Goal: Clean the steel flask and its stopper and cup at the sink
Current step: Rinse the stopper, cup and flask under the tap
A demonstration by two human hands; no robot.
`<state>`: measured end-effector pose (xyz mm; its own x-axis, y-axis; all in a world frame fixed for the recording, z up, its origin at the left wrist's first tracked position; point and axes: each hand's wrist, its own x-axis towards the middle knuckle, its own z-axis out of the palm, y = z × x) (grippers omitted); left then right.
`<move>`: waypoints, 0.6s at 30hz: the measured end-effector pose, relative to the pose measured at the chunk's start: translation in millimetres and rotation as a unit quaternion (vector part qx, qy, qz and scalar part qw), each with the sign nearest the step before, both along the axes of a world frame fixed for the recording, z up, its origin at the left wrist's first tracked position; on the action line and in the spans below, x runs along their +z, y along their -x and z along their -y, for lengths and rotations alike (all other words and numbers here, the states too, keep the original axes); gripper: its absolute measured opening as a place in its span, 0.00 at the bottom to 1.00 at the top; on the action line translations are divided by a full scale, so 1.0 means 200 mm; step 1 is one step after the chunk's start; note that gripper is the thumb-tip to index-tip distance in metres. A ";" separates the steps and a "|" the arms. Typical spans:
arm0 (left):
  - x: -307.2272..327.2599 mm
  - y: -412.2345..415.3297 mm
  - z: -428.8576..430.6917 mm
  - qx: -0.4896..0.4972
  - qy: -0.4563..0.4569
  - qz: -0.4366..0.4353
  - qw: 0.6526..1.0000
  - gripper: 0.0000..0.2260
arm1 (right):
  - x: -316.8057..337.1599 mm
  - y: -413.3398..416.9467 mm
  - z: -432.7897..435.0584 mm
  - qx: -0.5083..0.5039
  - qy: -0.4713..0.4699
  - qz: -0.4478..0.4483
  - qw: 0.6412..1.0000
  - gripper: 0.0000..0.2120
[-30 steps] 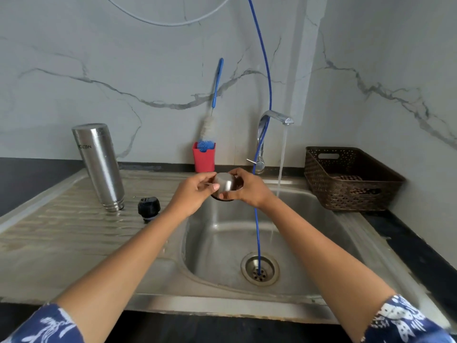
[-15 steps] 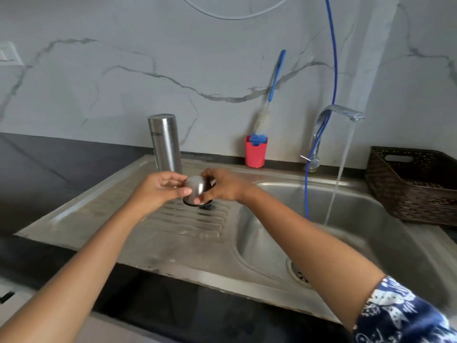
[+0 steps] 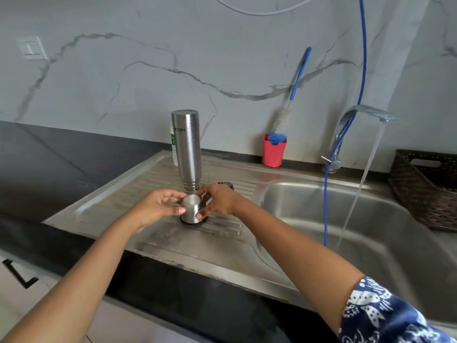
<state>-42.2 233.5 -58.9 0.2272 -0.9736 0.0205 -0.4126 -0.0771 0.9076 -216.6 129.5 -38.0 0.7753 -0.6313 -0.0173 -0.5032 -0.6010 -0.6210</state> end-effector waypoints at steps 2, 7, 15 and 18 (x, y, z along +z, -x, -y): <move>-0.01 -0.01 0.01 -0.005 -0.001 0.004 1.000 0.17 | -0.01 -0.01 0.01 0.002 -0.003 -0.004 1.000 0.29; -0.02 -0.02 0.02 -0.015 -0.001 0.005 1.000 0.17 | 0.02 -0.01 0.03 0.008 0.015 -0.028 0.999 0.29; -0.12 -0.10 0.08 0.112 0.025 0.125 0.986 0.11 | 0.26 -0.17 0.22 -0.150 0.008 0.168 0.974 0.33; -0.17 -0.17 0.08 0.130 -0.005 0.218 0.967 0.16 | 0.26 -0.29 0.28 -0.160 -0.062 0.203 0.964 0.48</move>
<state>-8.7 216.6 -92.9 0.4361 -0.8856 0.1597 -0.7210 -0.2377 0.6509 -158.6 73.6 13.7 0.5000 -0.8519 0.1555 -0.3503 -0.3632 -0.8633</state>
